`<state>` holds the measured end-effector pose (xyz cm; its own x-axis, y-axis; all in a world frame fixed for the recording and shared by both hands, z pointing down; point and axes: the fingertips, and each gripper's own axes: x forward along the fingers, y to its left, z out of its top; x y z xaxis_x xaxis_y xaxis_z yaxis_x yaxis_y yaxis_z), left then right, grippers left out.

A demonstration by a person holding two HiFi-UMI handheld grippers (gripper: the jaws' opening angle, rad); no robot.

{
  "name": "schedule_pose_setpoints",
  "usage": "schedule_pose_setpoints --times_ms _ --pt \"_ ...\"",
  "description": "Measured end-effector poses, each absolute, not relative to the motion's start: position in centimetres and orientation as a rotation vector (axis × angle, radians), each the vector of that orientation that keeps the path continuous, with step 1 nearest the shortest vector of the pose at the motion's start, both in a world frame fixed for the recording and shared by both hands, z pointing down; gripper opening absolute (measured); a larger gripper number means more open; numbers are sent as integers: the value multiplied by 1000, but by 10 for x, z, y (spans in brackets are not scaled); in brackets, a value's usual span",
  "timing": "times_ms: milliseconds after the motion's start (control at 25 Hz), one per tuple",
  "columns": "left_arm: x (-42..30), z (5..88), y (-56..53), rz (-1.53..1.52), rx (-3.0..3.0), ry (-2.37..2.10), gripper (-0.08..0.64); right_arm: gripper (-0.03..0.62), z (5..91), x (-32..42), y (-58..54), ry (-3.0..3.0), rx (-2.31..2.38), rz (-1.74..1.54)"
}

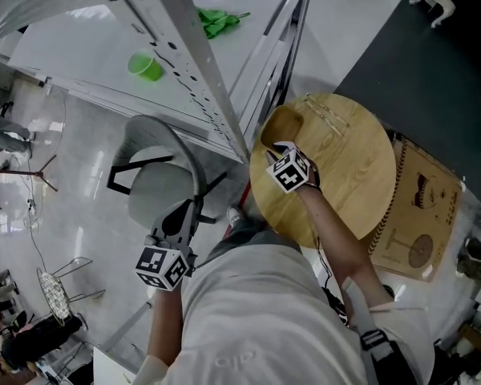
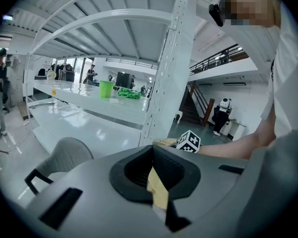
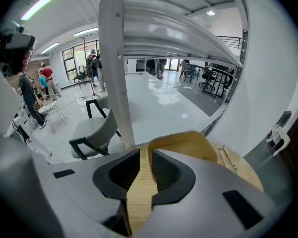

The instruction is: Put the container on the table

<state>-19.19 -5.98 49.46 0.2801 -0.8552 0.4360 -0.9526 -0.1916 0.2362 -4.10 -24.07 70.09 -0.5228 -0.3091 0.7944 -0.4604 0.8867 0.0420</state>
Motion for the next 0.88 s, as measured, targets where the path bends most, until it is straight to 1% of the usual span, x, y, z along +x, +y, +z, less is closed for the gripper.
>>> schedule_pose_setpoints --times_ms 120,240,640,880 --pt "-184 495 -67 269 2127 -1592 15 65 682 -33 -235 -2187 596 251" --pt "-176 496 -75 259 2152 -1556 15 43 663 -24 -227 -2213 643 293" --pt "-134 489 -105 233 2287 -1414 15 31 600 22 -199 -2309 841 405" --pt "-113 478 -116 232 2372 -1332 15 30 551 44 -177 -2379 944 416"
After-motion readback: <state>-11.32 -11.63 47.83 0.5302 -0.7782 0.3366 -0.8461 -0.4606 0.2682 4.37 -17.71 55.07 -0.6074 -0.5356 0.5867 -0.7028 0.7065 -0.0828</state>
